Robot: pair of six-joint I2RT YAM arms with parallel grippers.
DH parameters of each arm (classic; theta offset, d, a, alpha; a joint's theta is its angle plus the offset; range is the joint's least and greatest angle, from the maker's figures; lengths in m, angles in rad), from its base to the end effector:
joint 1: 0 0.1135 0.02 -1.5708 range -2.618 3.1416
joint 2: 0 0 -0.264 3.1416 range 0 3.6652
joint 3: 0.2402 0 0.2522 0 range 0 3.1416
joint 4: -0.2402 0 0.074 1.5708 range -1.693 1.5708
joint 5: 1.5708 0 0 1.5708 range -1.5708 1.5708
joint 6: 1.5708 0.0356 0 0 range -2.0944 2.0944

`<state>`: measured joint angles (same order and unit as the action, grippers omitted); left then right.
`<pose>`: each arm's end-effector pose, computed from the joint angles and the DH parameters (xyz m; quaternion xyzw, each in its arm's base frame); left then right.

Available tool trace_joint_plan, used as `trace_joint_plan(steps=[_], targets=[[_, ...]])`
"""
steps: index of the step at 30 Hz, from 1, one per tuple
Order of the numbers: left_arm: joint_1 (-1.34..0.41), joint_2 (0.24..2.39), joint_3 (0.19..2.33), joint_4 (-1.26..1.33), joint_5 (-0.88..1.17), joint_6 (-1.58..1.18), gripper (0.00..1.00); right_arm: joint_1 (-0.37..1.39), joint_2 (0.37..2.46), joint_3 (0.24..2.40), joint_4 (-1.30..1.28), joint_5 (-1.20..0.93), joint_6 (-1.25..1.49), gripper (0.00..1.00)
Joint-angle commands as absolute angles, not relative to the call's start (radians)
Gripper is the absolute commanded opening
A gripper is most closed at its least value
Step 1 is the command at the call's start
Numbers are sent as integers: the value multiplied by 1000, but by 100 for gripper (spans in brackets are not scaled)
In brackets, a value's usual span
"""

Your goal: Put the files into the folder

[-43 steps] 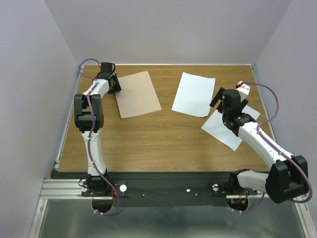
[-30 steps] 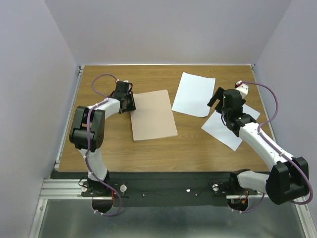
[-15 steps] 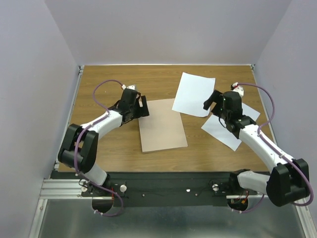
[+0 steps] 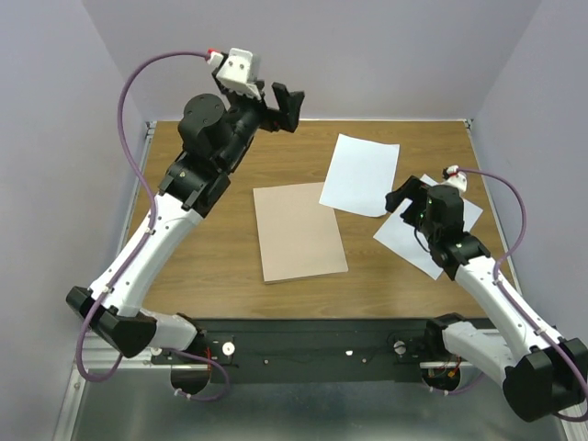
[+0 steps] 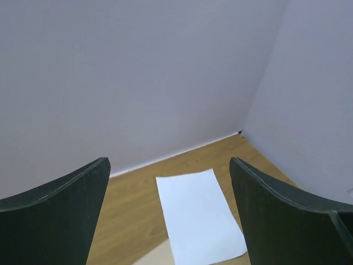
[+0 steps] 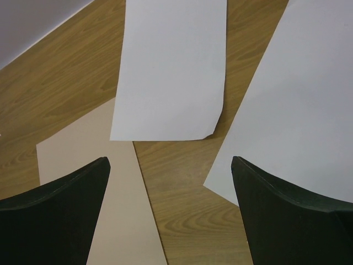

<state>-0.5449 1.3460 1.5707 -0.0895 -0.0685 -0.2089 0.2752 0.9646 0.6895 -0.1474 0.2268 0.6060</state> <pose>0.2536 -0.1509 0.4987 0.0845 0.6524 -0.2561 0.7083 0.2146 0.0523 0.2771 0.1980 0.8128 0.1442 0.5286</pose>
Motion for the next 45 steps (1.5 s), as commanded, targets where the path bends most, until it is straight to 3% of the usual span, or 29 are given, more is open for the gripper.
trace_joint_plan(steps=[1, 5, 10, 21, 28, 45], targets=[[-669, 1494, 1733, -161, -26, 87, 98, 278, 910, 653, -233, 304, 624, 100], [-756, 1585, 1786, -279, -12, 262, 98, 278, 876, 658, -278, 376, 623, 100], [-840, 1491, 1517, -216, 70, 526, 98, 278, 848, 649, -301, 454, 626, 100], [-971, 1520, 1157, -305, -38, 802, 98, 279, 920, 649, -314, 547, 620, 100], [-979, 1442, 858, -241, 49, 773, 98, 278, 974, 661, -313, 575, 623, 100], [-988, 1344, 729, -242, 232, 762, 99, 278, 956, 646, -314, 582, 632, 100]])
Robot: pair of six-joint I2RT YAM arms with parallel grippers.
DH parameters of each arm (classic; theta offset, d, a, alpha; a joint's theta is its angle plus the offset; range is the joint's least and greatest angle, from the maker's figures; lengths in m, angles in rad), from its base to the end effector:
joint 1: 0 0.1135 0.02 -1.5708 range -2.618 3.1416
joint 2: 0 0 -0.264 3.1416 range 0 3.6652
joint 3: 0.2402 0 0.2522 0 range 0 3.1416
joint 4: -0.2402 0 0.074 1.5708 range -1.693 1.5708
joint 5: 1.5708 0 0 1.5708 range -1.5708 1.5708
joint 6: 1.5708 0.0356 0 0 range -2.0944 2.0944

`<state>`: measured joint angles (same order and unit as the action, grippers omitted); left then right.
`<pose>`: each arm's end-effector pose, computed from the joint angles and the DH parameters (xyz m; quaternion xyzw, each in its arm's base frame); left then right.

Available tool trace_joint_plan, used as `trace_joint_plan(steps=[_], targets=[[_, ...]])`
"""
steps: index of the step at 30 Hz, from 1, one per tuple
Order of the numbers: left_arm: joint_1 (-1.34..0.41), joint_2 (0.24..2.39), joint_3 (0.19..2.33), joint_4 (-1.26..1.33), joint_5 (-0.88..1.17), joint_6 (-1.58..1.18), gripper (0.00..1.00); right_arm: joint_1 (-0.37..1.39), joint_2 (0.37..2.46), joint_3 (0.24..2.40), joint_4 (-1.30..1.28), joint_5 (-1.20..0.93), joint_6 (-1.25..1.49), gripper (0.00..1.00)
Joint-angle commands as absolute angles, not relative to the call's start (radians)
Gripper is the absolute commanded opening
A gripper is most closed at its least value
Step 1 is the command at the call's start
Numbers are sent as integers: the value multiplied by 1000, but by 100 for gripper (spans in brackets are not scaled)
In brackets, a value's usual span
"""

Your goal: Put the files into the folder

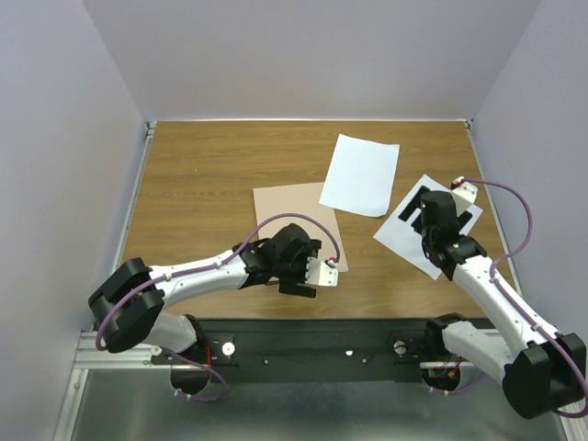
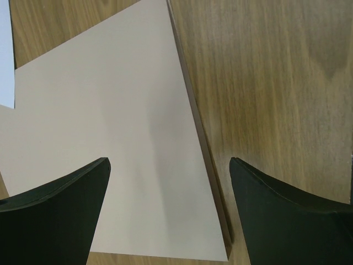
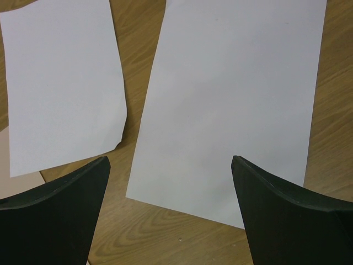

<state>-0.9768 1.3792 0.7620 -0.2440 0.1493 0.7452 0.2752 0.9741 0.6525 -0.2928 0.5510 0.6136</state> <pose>0.1497 -0.2312 0.1970 0.7262 0.5897 -0.1095 0.3360 0.2055 0.0387 0.2512 0.2673 0.8211 -0.0277 0.5036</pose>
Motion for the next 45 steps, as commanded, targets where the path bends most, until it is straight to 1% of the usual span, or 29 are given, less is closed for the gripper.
trace_joint_plan(steps=[1, 11, 23, 32, 39, 41, 43, 45], targets=[[-989, 1345, 716, -227, 213, 761, 99, 278, 948, 647, -314, 575, 632, 100], [-979, 1371, 678, -80, 126, 724, 98, 276, 922, 646, -316, 549, 649, 100], [-965, 1410, 634, -54, 190, 749, 98, 278, 922, 676, -321, 538, 626, 100], [-901, 1463, 634, 20, 149, 761, 86, 278, 965, 681, -321, 540, 629, 100], [-899, 1479, 637, 17, 164, 776, 77, 278, 985, 689, -321, 538, 630, 100], [-899, 1479, 638, 15, 166, 778, 72, 278, 991, 689, -321, 537, 632, 100], [-899, 1477, 640, 15, 161, 782, 64, 278, 997, 687, -321, 531, 634, 100], [-899, 1477, 641, 15, 160, 790, 58, 276, 1002, 686, -321, 525, 637, 100]])
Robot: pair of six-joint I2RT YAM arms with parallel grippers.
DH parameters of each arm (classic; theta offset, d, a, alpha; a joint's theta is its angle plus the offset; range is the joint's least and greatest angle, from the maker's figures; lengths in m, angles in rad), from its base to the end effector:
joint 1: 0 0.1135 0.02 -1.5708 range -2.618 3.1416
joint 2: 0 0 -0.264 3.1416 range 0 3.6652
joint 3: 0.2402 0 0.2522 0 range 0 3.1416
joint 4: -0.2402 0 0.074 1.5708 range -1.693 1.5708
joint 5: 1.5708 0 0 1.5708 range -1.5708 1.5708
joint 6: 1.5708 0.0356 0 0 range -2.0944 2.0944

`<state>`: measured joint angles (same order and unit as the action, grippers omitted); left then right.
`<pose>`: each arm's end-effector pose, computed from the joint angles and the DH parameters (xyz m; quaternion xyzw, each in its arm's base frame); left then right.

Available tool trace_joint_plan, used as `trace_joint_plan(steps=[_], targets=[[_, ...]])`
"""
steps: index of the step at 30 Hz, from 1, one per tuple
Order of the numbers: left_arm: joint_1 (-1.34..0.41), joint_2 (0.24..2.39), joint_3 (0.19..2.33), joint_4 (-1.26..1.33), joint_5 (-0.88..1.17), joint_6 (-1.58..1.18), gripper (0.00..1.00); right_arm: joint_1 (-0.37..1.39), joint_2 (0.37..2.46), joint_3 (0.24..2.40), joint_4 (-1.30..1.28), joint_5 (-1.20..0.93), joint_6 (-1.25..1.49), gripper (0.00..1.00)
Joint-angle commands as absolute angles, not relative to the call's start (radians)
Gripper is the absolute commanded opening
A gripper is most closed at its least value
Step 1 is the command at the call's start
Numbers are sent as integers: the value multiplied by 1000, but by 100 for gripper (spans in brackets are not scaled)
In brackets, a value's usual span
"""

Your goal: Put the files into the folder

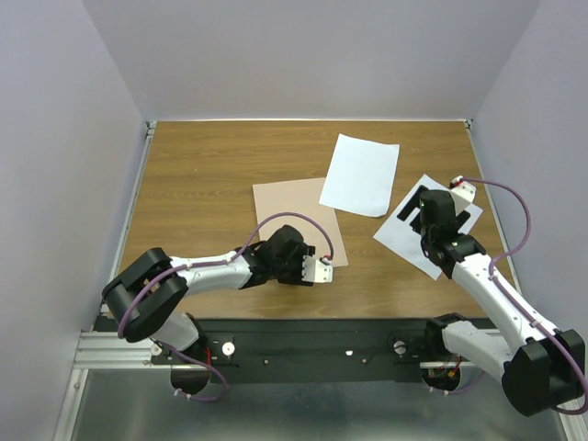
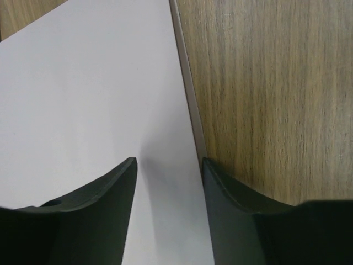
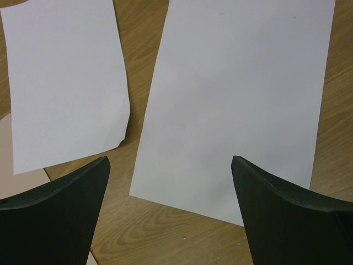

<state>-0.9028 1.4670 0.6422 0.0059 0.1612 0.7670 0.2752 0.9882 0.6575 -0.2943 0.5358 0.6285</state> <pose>0.1674 -0.2214 0.1572 0.7071 0.6004 -0.0996 0.3600 0.2078 0.0398 0.2499 0.2696 0.8239 -0.0202 0.4980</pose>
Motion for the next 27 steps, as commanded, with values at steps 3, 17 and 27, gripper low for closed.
trace_joint_plan(steps=[3, 17, 27], targets=[[-900, 1476, 641, 12, 163, 799, 54, 278, 1005, 684, -321, 512, 640, 100], [-897, 1447, 640, 17, 146, 790, 0, 278, 1009, 683, -319, 391, 640, 100], [-897, 1342, 620, 113, 28, 580, 0, 278, 1094, 658, -224, 6, 738, 100]])
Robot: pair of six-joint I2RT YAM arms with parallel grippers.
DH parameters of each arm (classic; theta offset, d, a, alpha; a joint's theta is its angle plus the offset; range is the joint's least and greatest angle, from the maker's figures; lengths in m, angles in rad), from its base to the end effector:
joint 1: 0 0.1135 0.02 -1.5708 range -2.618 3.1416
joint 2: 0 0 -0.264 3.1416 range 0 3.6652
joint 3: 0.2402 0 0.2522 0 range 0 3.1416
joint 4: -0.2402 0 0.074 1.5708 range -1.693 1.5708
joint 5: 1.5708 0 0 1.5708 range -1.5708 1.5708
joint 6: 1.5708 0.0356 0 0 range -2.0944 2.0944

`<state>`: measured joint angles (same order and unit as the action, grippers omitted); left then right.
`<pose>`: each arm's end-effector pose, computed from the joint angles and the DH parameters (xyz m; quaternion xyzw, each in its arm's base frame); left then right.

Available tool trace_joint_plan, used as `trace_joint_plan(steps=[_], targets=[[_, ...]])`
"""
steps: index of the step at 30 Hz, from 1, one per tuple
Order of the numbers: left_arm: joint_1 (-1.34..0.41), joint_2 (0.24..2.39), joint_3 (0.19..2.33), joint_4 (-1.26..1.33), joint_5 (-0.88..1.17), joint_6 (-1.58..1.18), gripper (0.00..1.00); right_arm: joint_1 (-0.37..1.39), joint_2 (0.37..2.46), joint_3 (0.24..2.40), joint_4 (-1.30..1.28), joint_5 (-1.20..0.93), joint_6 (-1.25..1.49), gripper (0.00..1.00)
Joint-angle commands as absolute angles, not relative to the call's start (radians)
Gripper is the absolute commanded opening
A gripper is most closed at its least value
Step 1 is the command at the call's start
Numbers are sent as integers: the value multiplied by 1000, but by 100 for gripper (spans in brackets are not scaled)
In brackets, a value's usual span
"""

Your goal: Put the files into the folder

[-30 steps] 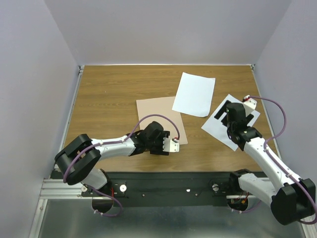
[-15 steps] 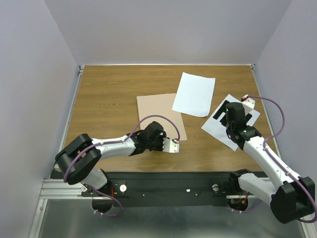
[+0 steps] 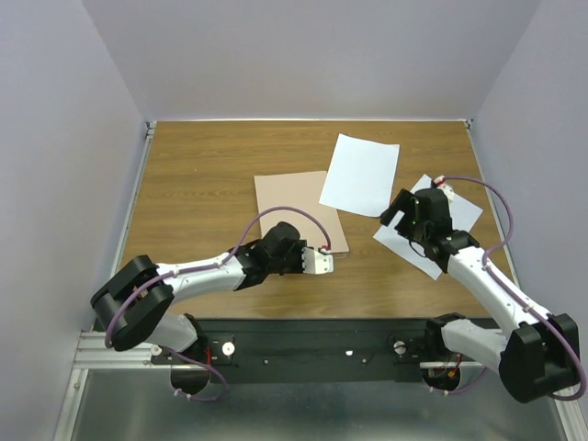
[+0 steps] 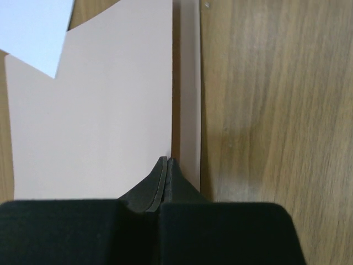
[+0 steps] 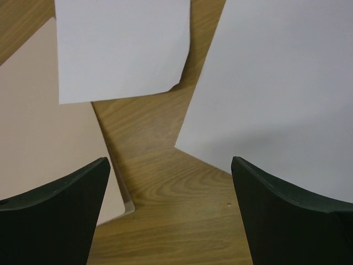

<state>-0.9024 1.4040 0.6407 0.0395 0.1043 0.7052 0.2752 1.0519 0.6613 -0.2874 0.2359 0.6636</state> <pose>0.1685 -0.2194 0.1754 0.6704 0.6164 -0.0877 0.4037 0.2169 0.0526 0.2368 0.2227 0.8691 0.0993 0.4304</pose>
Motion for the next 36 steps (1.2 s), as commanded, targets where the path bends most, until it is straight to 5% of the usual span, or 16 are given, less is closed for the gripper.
trace_joint_plan(steps=[1, 17, 20, 29, 30, 31, 32, 36], targets=[[-897, 1321, 618, 127, 22, 568, 0, 278, 1101, 652, -209, -71, 750, 100], [-897, 1261, 588, 178, 14, 540, 0, 422, 1461, 635, 265, -330, 1037, 95], [-896, 1256, 584, 186, 12, 542, 0, 439, 1508, 643, 314, -362, 1069, 82], [-897, 1239, 589, 183, 32, 537, 0, 459, 1534, 629, 419, -364, 1120, 11], [-896, 1236, 592, 184, 31, 523, 17, 459, 1534, 633, 410, -362, 1108, 3], [-894, 1226, 595, 184, 34, 515, 81, 459, 1534, 638, 394, -359, 1103, 1], [-894, 1218, 601, 183, 46, 512, 97, 459, 1539, 650, 374, -357, 1092, 1], [-891, 1190, 638, 193, 8, 480, 98, 463, 1566, 687, 367, -385, 1045, 1]])
